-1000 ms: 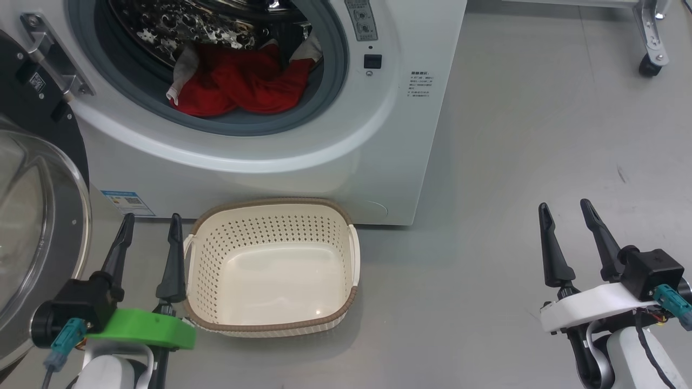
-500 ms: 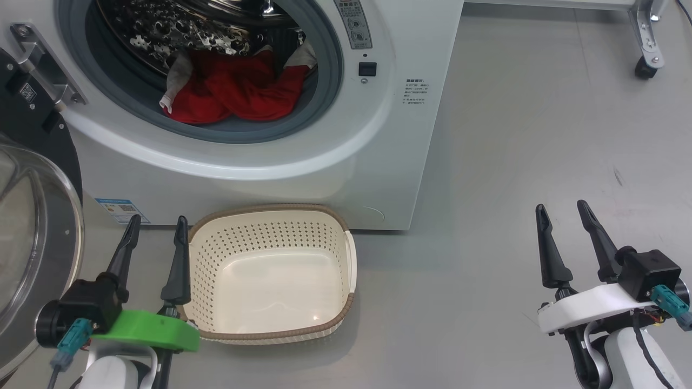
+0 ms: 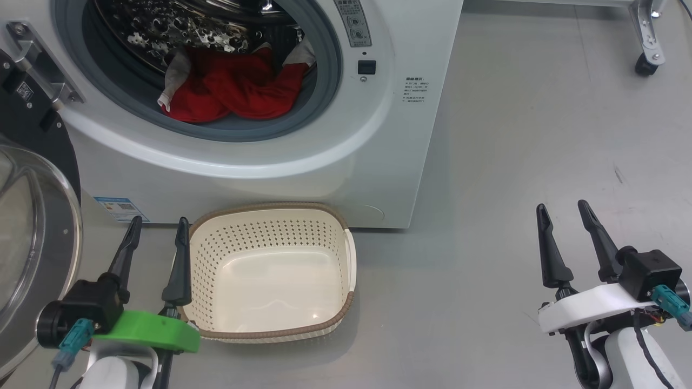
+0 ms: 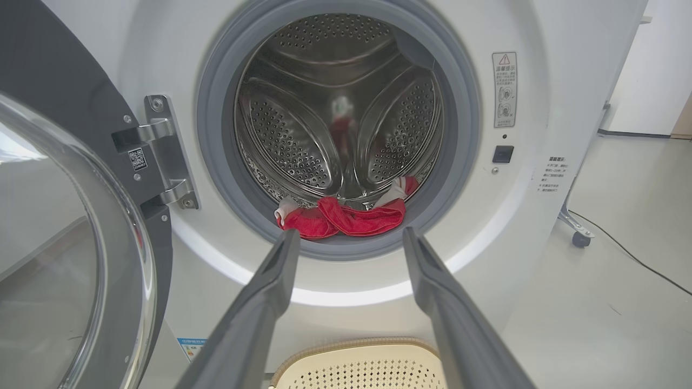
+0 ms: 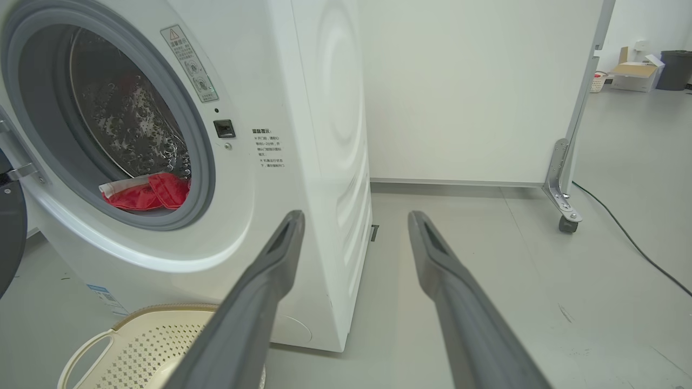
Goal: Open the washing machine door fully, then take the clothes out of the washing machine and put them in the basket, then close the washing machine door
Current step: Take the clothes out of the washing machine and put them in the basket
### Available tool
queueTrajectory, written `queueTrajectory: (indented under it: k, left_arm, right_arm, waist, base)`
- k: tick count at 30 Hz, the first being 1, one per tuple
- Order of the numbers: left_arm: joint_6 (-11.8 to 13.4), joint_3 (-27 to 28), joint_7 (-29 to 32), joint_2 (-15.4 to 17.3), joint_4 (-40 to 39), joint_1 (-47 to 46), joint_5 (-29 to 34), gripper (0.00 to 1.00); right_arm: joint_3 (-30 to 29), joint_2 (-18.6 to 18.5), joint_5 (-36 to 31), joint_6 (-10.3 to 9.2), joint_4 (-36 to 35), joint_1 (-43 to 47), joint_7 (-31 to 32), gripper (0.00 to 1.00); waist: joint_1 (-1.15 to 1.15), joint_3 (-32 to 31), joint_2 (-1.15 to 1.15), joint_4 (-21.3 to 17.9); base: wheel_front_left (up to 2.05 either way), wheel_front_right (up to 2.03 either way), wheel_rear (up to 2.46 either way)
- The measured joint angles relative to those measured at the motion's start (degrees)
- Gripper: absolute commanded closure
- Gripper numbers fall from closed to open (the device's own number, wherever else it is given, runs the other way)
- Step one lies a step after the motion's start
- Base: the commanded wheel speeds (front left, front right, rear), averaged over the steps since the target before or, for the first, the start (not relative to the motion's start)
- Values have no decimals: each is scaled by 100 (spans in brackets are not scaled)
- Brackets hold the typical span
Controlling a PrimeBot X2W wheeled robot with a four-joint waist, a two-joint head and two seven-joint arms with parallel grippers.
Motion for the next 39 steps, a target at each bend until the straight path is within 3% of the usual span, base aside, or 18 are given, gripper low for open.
queueTrajectory:
  k: [23,39]
  left_arm:
    - [0,107,0,-1,-102,-1,5,0]
    - [80,232,390,127,-361,-611,-3,0]
  right_arm:
    - [18,16,-20,1,-66,-20,0,0]
    - [119,137,-26,1,-274,-187,0,0]
  waist:
    - [0,297,0,-138]
    - [0,1114,0,-500]
  base:
    - [0,0,0]
    - [0,0,0]
